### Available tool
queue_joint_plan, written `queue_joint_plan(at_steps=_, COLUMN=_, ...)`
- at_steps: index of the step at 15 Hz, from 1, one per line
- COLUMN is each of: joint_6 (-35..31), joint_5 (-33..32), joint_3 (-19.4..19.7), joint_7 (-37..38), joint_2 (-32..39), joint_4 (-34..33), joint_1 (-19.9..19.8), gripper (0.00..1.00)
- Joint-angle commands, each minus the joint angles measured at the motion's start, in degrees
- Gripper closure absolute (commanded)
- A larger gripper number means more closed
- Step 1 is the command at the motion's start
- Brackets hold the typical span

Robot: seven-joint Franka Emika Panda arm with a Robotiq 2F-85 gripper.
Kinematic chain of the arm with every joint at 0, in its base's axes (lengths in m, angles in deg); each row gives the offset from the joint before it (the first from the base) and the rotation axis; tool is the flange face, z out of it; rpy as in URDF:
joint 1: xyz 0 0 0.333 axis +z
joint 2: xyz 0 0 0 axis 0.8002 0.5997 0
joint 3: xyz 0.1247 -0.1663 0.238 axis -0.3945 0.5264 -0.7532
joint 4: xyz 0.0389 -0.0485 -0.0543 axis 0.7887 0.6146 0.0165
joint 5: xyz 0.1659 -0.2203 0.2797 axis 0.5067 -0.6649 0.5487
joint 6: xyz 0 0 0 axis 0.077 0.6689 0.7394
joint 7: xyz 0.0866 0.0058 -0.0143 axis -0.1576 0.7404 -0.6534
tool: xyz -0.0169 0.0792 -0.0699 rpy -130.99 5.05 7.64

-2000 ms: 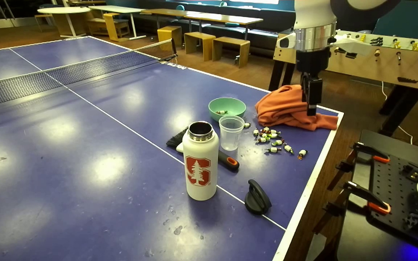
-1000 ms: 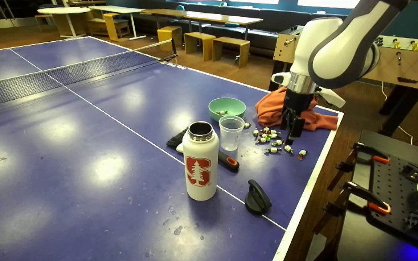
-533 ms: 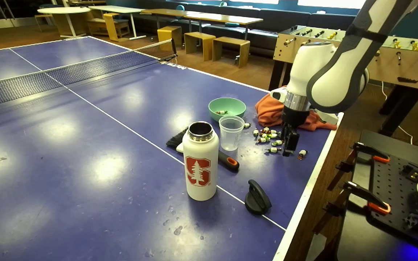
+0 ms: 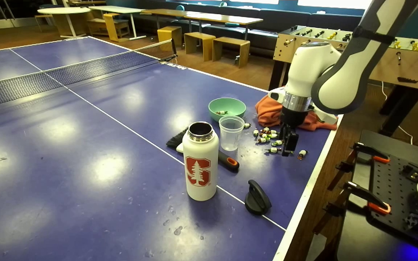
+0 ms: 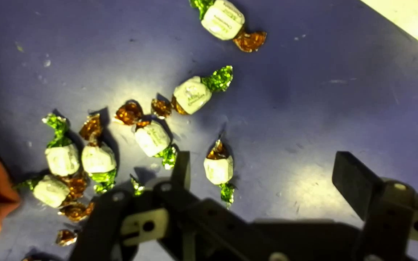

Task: Pick a candy from the table and put it in the bowl

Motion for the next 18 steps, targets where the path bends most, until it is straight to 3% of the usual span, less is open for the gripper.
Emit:
queue_joint_plan(at_steps=1, joint_6=0.22, joint_5=-4.48, joint_3=0.71, joint_7=4.18, joint_2=0.95, joint_4=-1.56, joint_1=0.92, gripper=0.00)
queue_joint_plan(at_steps=4, joint_6=0.74, joint_5=-6.19, joint_3=0.68, joint_7=5.33, joint_2=2.18, joint_4=-3.13, joint_1=0.86, gripper=0.00)
queue_joint_plan(at_steps=7, joint_6=1.69, joint_5=-7.01, joint_3=0.99, joint_7=5.50, joint_2=3.80, joint_4=-5.04, joint_1=0.71, gripper=0.20)
queue_joint_plan(at_steps=11, joint_6=2.50, joint_5=-6.95, joint_3=0.79, joint_7=5.40, joint_2=6.52, joint_4=-7.79, joint_1=0.16, gripper=0.13)
queue_joint_plan(at_steps=15, joint_6=2.89, joint_5=-6.91, joint_3=0.84, joint_7=5.64, joint_2=8.73, joint_4=-9.74, joint_1=0.23, gripper=0.15)
queue_joint_plan(at_steps=16, joint_6=2.80, joint_5=-6.89, joint_3=0.84, joint_7=5.73, joint_2=9.15, joint_4=-10.03, joint_1=0.27, gripper=0.40)
queue_joint_plan(at_steps=18, joint_6=2.45, joint_5=-6.89, joint_3=0.78, joint_7=5.79, joint_2=9.51, joint_4=-10.14, joint_1=0.26, gripper=0.45)
